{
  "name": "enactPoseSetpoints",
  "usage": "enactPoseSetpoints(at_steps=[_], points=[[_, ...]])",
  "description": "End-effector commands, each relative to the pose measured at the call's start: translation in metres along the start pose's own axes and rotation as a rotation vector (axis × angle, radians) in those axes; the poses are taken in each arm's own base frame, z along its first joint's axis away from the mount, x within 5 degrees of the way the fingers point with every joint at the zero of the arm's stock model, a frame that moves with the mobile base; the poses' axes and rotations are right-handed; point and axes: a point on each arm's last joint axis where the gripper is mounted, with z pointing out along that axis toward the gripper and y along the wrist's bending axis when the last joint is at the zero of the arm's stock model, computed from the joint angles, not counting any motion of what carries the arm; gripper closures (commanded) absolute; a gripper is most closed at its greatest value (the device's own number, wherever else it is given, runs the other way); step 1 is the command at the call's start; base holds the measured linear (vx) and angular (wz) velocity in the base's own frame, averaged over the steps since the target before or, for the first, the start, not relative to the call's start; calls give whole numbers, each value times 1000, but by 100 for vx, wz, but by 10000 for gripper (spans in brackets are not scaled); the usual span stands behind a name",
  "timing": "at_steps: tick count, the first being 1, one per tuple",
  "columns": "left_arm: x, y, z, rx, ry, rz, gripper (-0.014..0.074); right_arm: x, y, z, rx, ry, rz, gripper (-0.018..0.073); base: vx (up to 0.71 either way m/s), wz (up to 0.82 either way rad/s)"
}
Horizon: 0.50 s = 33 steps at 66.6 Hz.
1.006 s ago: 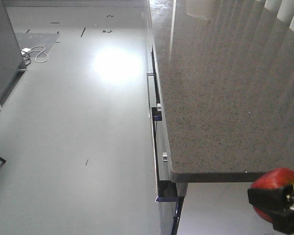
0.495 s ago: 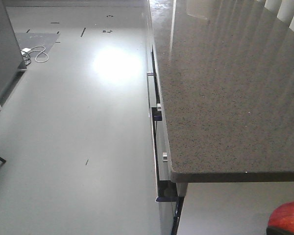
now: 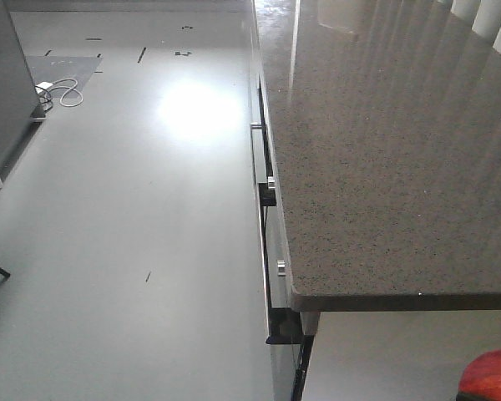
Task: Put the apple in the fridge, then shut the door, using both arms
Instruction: 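Pull the held apple back toward the robot body with the right gripper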
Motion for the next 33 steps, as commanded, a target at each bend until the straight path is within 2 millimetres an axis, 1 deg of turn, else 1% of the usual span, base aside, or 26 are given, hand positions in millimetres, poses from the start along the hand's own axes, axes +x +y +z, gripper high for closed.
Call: enactPoseSetpoints(at_steps=[1,33], points=[[-13,0,-2,4,-107,-7,603,-12,1,-5,4,-77,6,475,0,0],[-13,0,-2,4,-107,-7,603,-12,1,-5,4,-77,6,475,0,0]])
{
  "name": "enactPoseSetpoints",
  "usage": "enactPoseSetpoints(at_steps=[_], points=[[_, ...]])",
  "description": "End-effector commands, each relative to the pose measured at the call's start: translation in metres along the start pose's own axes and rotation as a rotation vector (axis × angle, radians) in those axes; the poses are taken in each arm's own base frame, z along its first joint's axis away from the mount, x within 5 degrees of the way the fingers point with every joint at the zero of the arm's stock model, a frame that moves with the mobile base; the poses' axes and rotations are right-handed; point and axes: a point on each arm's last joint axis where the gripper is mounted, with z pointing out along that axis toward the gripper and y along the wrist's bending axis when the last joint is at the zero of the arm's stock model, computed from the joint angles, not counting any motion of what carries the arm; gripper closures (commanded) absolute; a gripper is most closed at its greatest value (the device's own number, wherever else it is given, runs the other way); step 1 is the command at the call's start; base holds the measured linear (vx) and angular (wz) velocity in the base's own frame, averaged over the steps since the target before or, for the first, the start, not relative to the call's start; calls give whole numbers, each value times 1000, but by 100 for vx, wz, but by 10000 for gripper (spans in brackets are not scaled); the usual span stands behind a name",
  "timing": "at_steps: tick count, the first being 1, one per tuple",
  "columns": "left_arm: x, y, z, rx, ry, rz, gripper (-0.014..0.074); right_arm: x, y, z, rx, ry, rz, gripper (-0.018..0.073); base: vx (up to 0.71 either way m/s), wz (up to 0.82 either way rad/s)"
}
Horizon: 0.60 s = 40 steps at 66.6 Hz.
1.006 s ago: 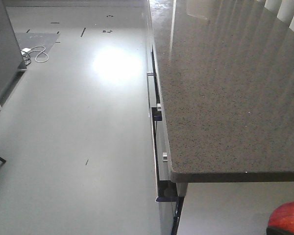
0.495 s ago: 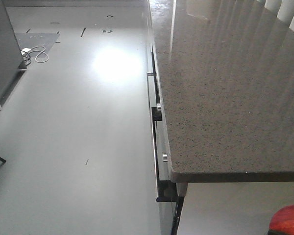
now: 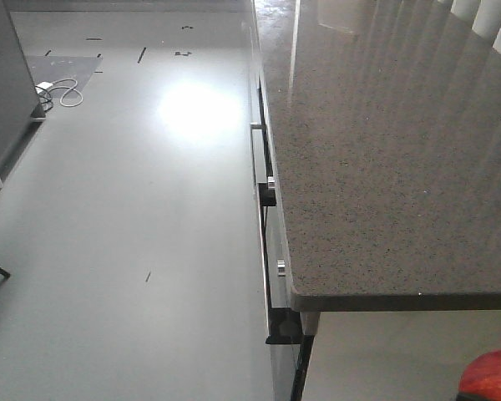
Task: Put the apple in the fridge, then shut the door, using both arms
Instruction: 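Pull the held apple back toward the robot body with the right gripper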
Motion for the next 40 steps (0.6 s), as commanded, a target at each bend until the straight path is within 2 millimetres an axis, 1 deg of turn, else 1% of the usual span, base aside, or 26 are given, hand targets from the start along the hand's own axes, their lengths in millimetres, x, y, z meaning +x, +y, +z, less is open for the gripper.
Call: enactPoseSetpoints(at_steps=[1,40], points=[[-13,0,-2,4,-107,-7,603,-12,1,-5,4,-78,6,475,0,0],[-13,0,-2,4,-107,-7,603,-12,1,-5,4,-78,6,475,0,1]])
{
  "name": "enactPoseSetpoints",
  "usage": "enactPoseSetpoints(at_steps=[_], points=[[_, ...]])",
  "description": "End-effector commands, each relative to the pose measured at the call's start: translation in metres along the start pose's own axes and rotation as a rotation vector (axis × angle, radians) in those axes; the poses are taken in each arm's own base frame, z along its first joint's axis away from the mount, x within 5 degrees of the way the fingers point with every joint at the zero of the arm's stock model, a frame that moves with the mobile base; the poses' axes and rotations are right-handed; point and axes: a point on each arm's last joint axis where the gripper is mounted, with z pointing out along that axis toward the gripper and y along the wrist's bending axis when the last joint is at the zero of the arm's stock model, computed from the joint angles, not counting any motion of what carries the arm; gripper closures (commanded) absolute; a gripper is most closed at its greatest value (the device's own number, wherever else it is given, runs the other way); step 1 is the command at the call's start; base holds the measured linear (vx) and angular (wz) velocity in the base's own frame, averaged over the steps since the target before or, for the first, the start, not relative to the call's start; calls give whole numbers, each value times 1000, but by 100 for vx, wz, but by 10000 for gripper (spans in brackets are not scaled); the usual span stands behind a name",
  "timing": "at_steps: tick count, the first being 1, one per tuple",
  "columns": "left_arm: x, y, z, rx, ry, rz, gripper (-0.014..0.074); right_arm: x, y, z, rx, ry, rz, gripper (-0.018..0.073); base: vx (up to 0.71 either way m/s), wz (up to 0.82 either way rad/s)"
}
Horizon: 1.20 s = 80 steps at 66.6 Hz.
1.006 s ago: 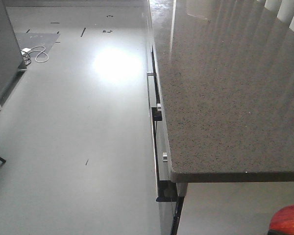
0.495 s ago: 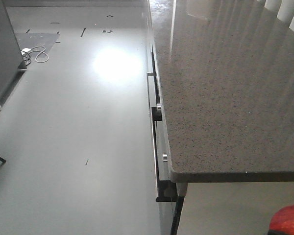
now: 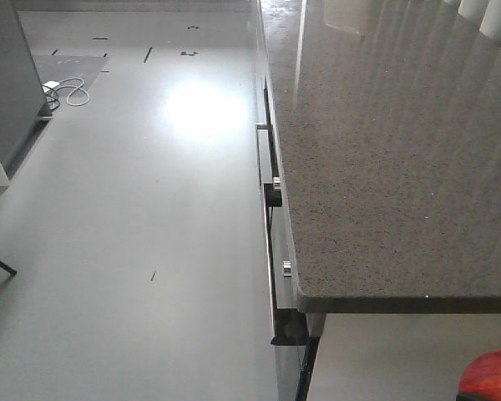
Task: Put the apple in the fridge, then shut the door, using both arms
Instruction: 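Pull the held apple back toward the robot body with the right gripper, then drive the base away from the counter, turning toward the open refrigerator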
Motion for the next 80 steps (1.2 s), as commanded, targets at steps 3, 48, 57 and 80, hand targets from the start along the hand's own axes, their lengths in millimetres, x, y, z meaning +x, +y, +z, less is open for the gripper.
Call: enactPoseSetpoints(at_steps=[3,48,57,80], points=[[-13,0,-2,4,-107,-7,603,-12,1,-5,4,-78,6,475,0,9],[-13,0,-2,4,-107,-7,603,-12,1,-5,4,-78,6,475,2,25],[-13,0,-2,4,-107,-7,603,-12,1,-5,4,-78,6,475,3,39],[-13,0,-2,4,-107,-7,603,-12,1,-5,4,-78,6,475,3,38]])
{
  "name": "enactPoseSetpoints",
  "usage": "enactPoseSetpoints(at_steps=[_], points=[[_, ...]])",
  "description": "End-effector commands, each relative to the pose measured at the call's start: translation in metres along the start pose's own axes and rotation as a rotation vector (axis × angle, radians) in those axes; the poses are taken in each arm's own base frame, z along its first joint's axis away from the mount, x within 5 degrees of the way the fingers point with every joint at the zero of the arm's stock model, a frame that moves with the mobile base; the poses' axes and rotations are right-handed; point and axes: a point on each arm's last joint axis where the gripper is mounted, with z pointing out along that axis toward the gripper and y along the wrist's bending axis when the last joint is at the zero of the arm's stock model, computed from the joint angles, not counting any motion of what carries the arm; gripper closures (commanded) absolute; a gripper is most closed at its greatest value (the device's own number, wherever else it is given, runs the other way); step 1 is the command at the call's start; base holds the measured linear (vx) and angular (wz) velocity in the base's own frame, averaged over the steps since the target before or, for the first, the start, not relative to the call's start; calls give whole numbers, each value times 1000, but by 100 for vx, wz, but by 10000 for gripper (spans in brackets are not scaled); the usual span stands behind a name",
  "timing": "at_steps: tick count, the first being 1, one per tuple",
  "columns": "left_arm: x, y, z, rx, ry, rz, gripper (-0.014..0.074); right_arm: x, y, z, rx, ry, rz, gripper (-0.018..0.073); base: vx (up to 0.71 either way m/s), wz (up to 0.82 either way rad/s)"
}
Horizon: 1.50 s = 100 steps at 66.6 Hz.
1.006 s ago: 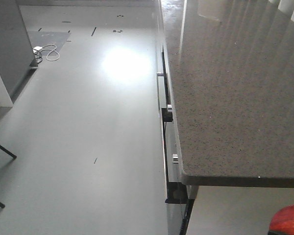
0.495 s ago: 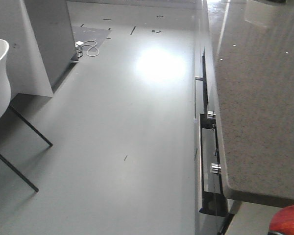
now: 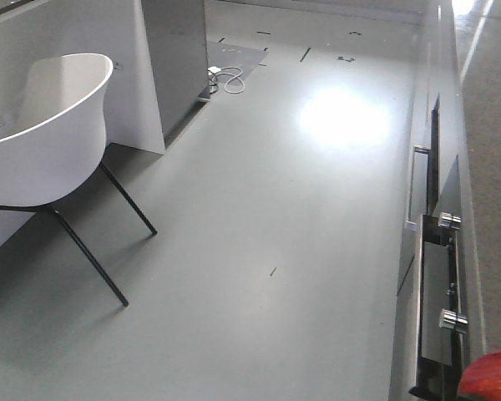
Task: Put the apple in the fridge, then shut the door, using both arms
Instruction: 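Drive the base away from the counter, turning toward the open refrigerator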
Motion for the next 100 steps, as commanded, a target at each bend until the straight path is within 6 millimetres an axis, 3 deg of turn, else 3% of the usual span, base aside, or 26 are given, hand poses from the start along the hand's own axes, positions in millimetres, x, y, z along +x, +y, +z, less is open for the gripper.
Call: enactPoseSetpoints(at_steps=[1,100], points=[[-13,0,-2,4,-107,-7,603,-12,1,-5,6,-82,6,475,2,34],[-13,0,-2,4,-107,-7,603,-12,1,-5,6,-82,6,475,-1,40]])
